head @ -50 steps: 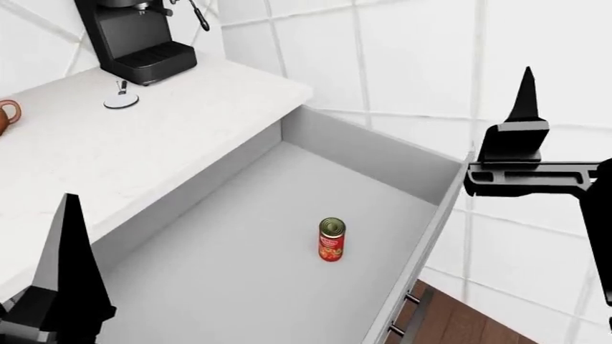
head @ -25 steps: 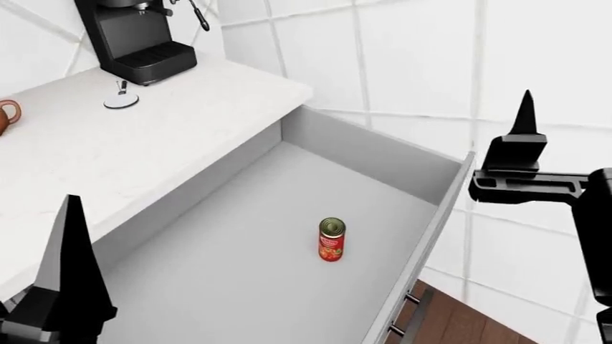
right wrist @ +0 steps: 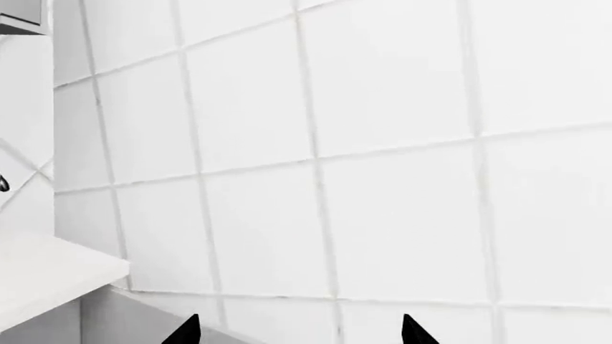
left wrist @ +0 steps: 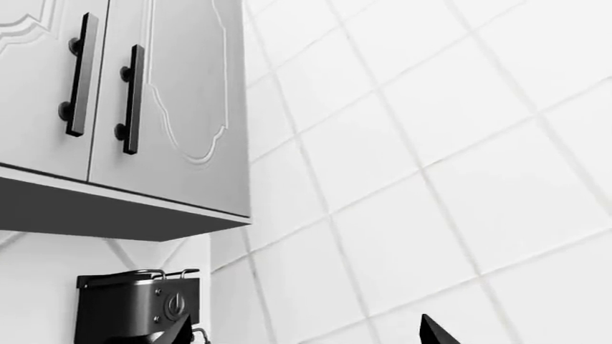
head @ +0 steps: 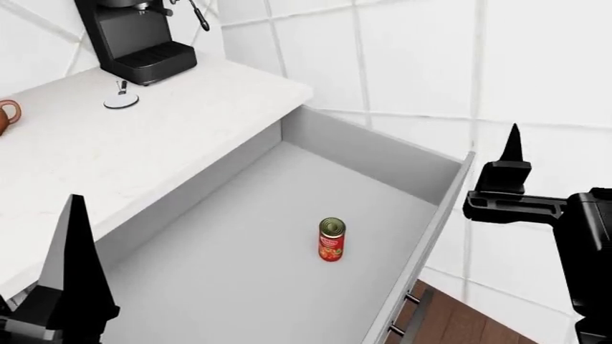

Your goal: Close the right drawer.

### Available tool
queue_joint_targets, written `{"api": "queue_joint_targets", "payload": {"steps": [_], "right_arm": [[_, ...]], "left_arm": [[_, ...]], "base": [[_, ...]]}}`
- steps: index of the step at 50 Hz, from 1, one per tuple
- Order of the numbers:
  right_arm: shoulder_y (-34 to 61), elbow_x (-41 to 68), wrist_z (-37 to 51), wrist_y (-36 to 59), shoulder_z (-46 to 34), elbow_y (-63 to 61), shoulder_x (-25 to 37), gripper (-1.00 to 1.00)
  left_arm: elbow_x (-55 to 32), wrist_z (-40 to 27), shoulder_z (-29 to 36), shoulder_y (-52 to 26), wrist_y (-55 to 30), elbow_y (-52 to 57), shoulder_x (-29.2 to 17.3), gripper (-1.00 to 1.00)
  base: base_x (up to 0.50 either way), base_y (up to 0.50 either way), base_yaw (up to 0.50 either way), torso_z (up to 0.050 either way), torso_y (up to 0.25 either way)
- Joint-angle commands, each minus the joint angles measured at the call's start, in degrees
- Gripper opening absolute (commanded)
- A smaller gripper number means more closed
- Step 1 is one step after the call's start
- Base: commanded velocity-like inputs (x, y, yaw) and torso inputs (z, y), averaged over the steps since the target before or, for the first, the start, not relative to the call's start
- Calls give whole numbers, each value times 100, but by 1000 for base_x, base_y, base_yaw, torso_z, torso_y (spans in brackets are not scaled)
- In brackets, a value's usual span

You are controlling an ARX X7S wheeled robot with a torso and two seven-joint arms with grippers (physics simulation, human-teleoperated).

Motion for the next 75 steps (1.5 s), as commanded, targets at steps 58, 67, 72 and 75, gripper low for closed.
{"api": "queue_joint_targets", "payload": {"steps": [58, 67, 72, 75], "right_arm": [[-2014, -1238, -293, -1802, -723, 1061, -445, 100], [-2060, -1264, -300, -1848, -712, 1064, -424, 100], [-2067, -1264, -301, -1845, -702, 1064, -424, 100], [-2591, -1503, -494, -2493, -852, 1469, -427, 100]], "left_arm": [[54, 48, 109, -36, 11, -146, 24, 100], [43, 41, 90, -19, 17, -136, 23, 100], [43, 41, 90, -18, 17, -136, 23, 100], [92, 33, 108, 52, 12, -118, 54, 100]], "base": [[0, 0, 0, 0, 0], [0, 0, 0, 0, 0], [0, 0, 0, 0, 0], [0, 0, 0, 0, 0]]}}
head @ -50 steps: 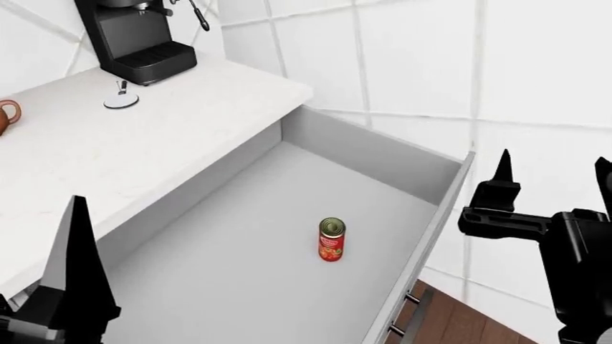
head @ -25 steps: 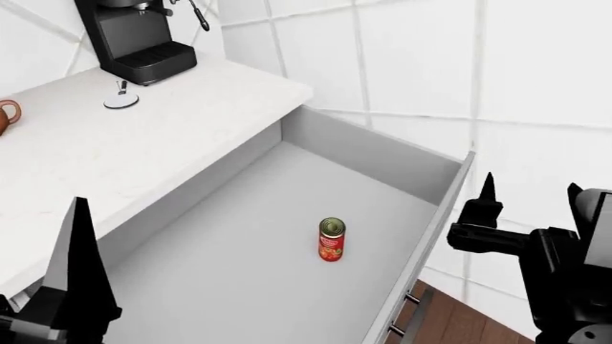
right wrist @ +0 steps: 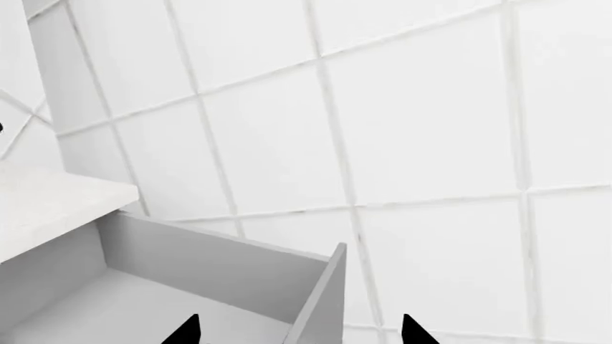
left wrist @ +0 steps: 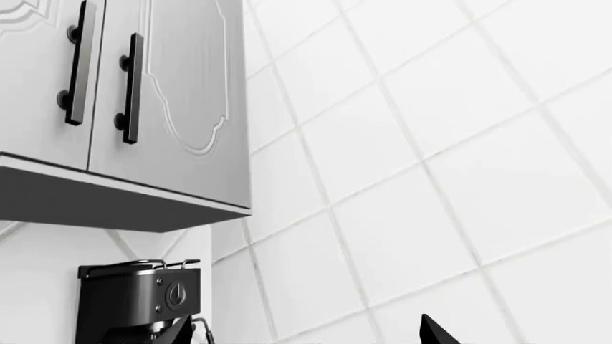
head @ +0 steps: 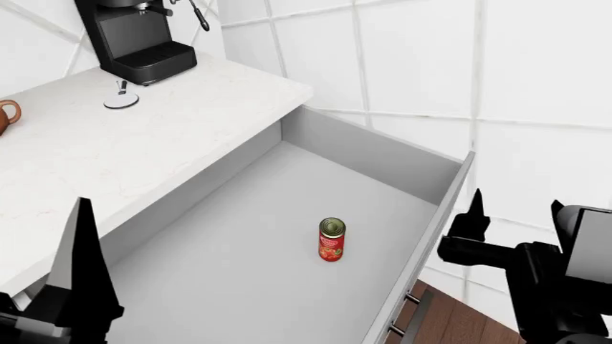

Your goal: Close the right drawer.

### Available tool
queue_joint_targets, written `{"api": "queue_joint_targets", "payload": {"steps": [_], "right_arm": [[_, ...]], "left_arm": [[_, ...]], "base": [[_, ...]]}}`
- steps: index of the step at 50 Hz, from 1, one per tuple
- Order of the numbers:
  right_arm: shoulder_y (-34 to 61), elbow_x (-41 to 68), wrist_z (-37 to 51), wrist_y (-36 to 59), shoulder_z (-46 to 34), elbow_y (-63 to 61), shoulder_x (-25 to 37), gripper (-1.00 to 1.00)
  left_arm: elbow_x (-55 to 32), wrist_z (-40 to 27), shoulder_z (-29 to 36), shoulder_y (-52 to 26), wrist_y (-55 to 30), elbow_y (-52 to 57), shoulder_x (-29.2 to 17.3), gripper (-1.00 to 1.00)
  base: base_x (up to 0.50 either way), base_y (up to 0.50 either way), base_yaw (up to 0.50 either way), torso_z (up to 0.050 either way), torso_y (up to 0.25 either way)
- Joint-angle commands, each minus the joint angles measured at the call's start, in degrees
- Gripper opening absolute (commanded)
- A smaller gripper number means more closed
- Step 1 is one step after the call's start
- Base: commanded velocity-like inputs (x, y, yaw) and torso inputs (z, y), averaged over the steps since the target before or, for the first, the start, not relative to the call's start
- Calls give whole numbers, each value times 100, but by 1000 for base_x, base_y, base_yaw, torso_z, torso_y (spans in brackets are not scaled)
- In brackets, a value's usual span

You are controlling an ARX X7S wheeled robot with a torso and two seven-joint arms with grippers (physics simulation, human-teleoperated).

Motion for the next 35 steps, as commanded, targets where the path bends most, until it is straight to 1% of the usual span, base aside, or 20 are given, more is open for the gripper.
{"api": "queue_joint_targets", "payload": {"steps": [1, 8, 13, 14, 20, 25, 33, 34, 35], "right_arm": [[-532, -234, -158, -611, -138, 365, -26, 100], [-790, -328, -248, -905, -201, 580, -75, 100], [-798, -329, -250, -903, -191, 580, -75, 100], [-993, -350, -367, -1087, -260, 836, -244, 100], [-1221, -360, -546, -1363, -302, 1170, -353, 100], [-1260, -279, -681, -1360, -319, 1380, -501, 100], [-1271, -279, -684, -1353, -302, 1379, -501, 100], [-1602, -140, -1112, -1735, -358, 2079, -760, 100], [-1630, -141, -1145, -1765, -360, 2141, -781, 100]], "left_arm": [[37, 3, 16, 63, 8, 4, 29, 100], [52, 25, 46, 39, 17, -47, 37, 100], [52, 25, 47, 39, 17, -48, 37, 100], [64, 36, 87, 4, 10, -75, 41, 100], [83, 40, 111, 12, 12, -82, 56, 100], [120, 76, 169, -19, 13, -151, 65, 100], [120, 75, 170, -19, 14, -152, 64, 100], [101, 121, 197, -88, 34, -250, 58, 100], [102, 124, 196, -86, 40, -257, 61, 100]], "base": [[0, 0, 0, 0, 0], [0, 0, 0, 0, 0], [0, 0, 0, 0, 0], [0, 0, 0, 0, 0], [0, 0, 0, 0, 0], [0, 0, 0, 0, 0], [0, 0, 0, 0, 0], [0, 0, 0, 0, 0], [0, 0, 0, 0, 0]]}}
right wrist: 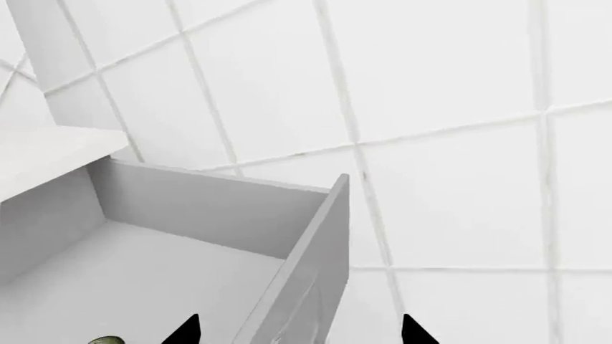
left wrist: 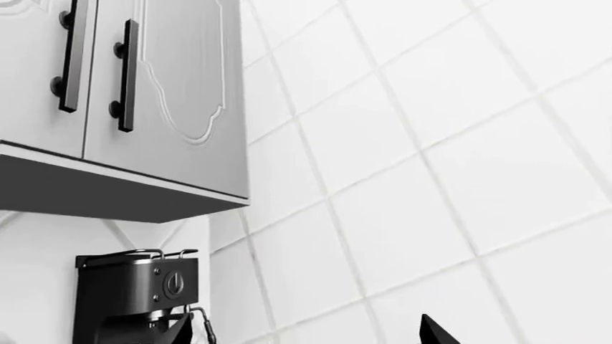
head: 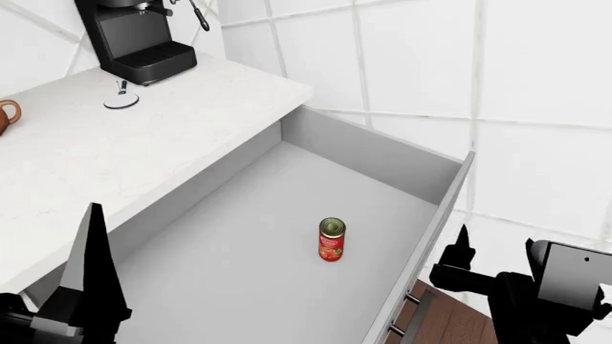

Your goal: Close the right drawer.

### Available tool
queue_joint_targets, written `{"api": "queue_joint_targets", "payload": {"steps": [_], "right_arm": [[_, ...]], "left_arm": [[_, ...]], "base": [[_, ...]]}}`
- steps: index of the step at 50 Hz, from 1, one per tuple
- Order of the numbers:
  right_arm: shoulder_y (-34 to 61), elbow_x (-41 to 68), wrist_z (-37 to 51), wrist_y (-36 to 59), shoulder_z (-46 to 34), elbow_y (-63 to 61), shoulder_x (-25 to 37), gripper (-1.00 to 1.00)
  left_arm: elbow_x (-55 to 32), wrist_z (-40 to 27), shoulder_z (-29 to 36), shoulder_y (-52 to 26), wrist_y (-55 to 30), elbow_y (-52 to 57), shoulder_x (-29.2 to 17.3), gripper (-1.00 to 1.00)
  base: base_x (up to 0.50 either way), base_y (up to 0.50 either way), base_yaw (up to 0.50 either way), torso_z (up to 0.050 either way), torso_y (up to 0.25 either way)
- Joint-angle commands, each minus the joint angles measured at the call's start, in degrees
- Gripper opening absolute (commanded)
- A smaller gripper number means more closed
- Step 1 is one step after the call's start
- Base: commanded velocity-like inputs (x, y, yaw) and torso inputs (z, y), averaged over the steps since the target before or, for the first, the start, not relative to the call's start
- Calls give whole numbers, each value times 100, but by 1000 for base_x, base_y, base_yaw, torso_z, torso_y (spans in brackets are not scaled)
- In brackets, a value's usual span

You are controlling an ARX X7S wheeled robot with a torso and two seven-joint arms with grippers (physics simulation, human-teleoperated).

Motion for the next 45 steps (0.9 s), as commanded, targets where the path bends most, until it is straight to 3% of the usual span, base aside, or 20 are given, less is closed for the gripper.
{"api": "queue_joint_targets", "payload": {"steps": [1, 45], "right_arm": [[-484, 136, -568, -535, -70, 942, -369, 100], [-1075, 768, -1403, -1076, -14, 1967, -733, 100]], "left_arm": [[2, 60, 45, -66, 32, -126, 6, 100], [66, 86, 119, -51, 45, -176, 40, 100]], "base": [[0, 0, 0, 0, 0], [0, 0, 0, 0, 0]]}}
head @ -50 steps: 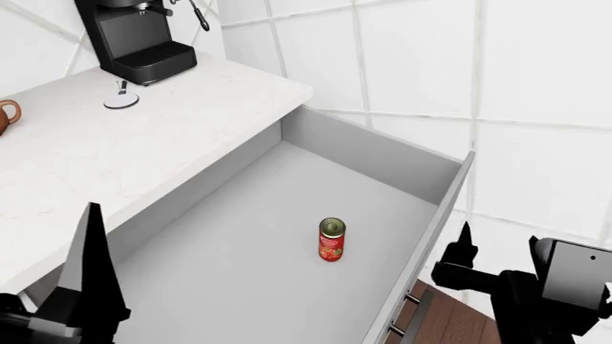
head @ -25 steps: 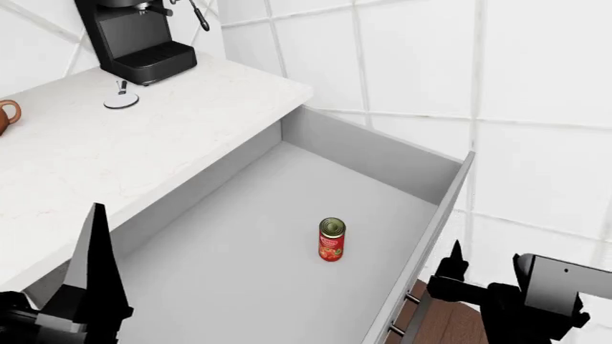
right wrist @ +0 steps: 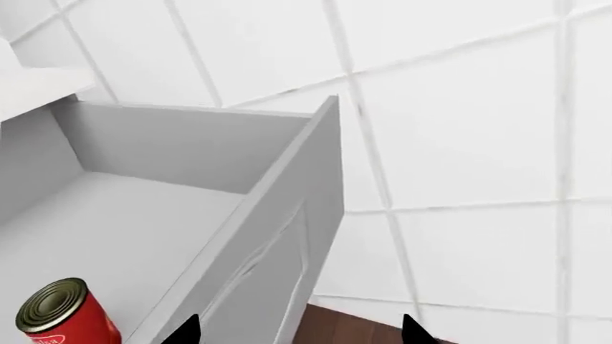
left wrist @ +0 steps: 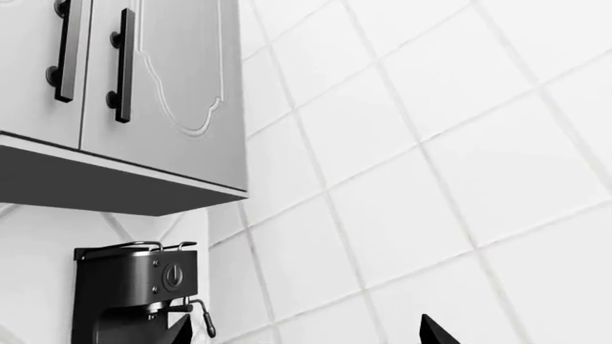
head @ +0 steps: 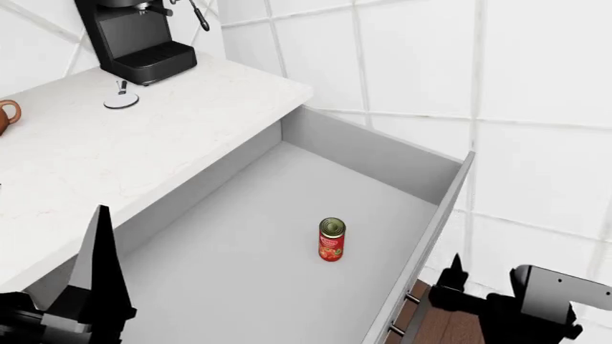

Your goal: Close the right drawer.

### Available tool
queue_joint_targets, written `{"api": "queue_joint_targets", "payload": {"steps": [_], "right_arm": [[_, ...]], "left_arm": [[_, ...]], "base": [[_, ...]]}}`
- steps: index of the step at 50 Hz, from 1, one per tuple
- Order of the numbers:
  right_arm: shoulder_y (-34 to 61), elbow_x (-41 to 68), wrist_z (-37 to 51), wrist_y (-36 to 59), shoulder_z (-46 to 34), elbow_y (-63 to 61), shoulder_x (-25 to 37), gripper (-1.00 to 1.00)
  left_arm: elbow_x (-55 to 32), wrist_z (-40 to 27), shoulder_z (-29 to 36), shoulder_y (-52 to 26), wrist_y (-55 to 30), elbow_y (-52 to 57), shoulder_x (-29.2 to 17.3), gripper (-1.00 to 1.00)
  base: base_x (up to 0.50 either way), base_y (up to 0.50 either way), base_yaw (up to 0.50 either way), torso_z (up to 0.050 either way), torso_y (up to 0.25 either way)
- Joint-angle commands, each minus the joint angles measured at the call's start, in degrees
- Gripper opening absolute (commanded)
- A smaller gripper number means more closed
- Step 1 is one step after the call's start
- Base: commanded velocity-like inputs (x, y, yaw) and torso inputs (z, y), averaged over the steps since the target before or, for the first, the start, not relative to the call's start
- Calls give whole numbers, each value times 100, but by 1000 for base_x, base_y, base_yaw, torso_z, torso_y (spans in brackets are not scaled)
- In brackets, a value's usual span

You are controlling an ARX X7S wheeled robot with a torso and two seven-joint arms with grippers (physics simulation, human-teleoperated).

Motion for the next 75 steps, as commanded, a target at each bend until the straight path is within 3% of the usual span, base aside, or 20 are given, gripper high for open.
{"api": "queue_joint_targets", "payload": {"steps": [1, 75], "right_arm": [[-131, 205, -189, -46, 2, 244, -127, 100], [-365, 686, -548, 86, 149, 627, -323, 100]], "left_arm": [[15, 11, 11, 11, 16, -6, 10, 100], [-50, 96, 83, -45, 125, -167, 64, 100]], "base": [[0, 0, 0, 0, 0], [0, 0, 0, 0, 0]]}}
